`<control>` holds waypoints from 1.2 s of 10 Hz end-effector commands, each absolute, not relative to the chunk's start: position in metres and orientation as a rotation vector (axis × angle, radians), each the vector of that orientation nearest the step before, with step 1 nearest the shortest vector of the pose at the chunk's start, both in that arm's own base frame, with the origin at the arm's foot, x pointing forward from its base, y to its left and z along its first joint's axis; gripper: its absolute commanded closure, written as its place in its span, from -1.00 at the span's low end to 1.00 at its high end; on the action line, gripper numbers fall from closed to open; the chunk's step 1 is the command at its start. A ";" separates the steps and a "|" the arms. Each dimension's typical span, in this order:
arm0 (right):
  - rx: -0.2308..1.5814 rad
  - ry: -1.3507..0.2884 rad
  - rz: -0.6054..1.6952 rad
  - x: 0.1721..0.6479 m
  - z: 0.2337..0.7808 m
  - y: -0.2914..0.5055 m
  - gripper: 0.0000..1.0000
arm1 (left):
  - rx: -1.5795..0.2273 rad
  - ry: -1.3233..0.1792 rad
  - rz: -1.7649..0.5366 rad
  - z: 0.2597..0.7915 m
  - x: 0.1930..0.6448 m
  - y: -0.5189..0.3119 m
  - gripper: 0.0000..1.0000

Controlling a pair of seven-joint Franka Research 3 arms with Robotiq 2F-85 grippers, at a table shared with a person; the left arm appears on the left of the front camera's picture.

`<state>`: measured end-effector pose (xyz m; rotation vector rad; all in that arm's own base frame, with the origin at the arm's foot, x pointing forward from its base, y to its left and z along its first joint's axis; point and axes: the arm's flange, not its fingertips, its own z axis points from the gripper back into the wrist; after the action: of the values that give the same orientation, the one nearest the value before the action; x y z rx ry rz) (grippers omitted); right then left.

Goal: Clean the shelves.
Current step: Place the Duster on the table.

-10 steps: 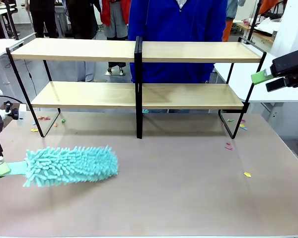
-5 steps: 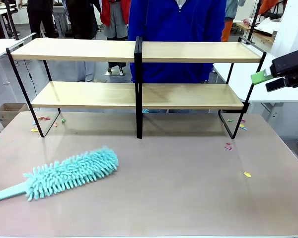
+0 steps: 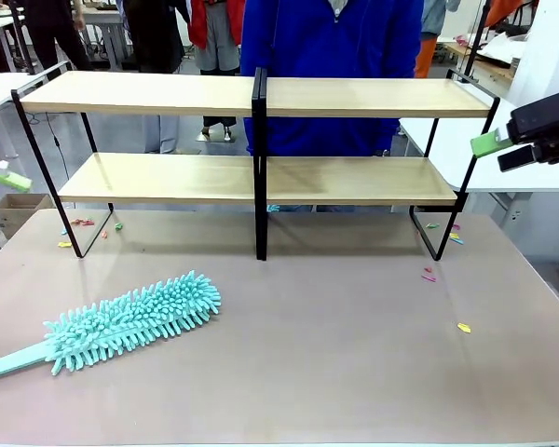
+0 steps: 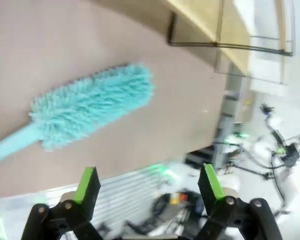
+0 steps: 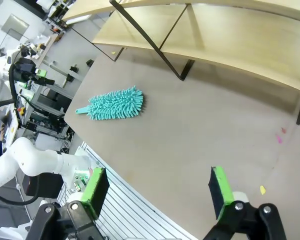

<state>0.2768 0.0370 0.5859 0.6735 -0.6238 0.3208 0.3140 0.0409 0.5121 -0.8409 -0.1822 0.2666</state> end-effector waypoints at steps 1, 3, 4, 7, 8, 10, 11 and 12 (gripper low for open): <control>0.685 -0.646 0.336 0.280 0.585 0.037 -1.00 | -1.026 -0.194 0.427 0.501 0.317 0.017 -1.00; 0.685 -0.646 0.336 0.280 0.585 0.037 -1.00 | -0.941 -0.160 0.343 0.516 0.317 0.030 -1.00; 0.685 -0.646 0.336 0.280 0.585 0.037 -1.00 | -0.941 -0.160 0.343 0.516 0.317 0.030 -1.00; 0.685 -0.646 0.336 0.280 0.585 0.037 -1.00 | -0.941 -0.160 0.343 0.516 0.317 0.030 -1.00; 0.685 -0.646 0.336 0.280 0.585 0.037 -1.00 | -0.941 -0.160 0.343 0.516 0.317 0.030 -1.00; 0.685 -0.646 0.336 0.280 0.585 0.037 -1.00 | -0.941 -0.160 0.343 0.516 0.317 0.030 -1.00; 0.685 -0.646 0.336 0.280 0.585 0.037 -1.00 | -0.941 -0.160 0.343 0.516 0.317 0.030 -1.00; 0.685 -0.646 0.336 0.280 0.585 0.037 -1.00 | -0.941 -0.160 0.343 0.516 0.317 0.030 -1.00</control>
<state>0.2770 0.0373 0.5858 0.6722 -0.6241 0.3218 0.3184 0.0284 0.5162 -0.9402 -0.1591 0.3542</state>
